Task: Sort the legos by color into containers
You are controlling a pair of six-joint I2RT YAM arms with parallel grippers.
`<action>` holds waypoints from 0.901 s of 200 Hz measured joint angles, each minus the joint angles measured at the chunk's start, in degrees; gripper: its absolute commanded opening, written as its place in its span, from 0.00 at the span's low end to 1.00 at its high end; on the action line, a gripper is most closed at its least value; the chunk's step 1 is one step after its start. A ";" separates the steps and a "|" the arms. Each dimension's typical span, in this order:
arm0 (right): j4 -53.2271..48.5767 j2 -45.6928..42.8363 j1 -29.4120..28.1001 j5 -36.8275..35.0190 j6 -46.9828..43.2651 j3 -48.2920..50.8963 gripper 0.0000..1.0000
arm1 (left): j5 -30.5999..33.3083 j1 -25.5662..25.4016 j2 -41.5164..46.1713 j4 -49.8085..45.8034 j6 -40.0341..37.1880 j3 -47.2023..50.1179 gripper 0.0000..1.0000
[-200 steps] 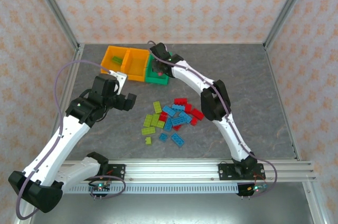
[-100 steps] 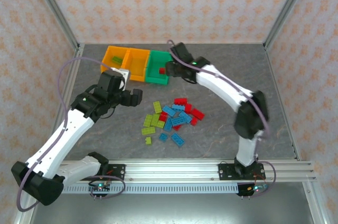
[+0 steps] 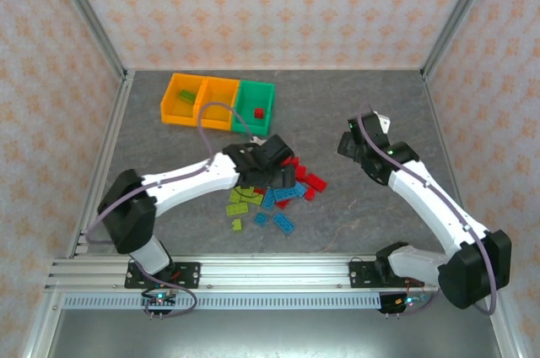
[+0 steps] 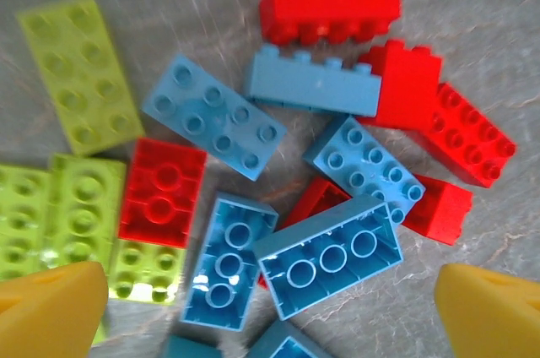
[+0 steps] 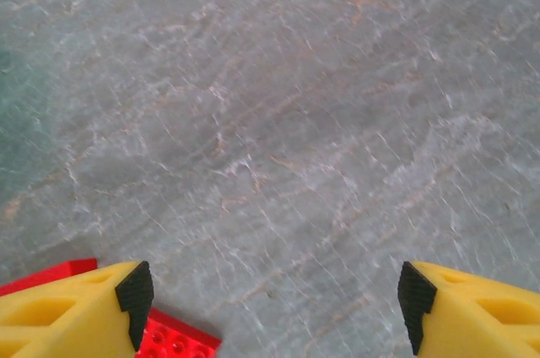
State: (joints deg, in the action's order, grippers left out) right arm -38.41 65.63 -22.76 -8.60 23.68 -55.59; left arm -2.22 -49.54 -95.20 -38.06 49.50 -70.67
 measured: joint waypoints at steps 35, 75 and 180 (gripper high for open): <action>-0.20 -2.38 -0.02 0.00 0.57 0.13 0.84 | -0.57 -0.68 -5.42 3.21 5.90 0.00 1.00; -0.28 -1.81 0.00 0.00 0.55 0.11 0.84 | -3.08 -0.70 -10.38 4.46 7.72 -3.10 0.92; -0.24 -1.16 0.00 1.20 1.44 0.11 0.84 | -4.74 -1.88 -13.31 2.27 5.22 -6.67 0.59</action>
State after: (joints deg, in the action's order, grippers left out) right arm -38.65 64.47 -22.76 -7.40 25.12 -55.48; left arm -6.96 -51.42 -108.51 -35.79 54.72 -77.34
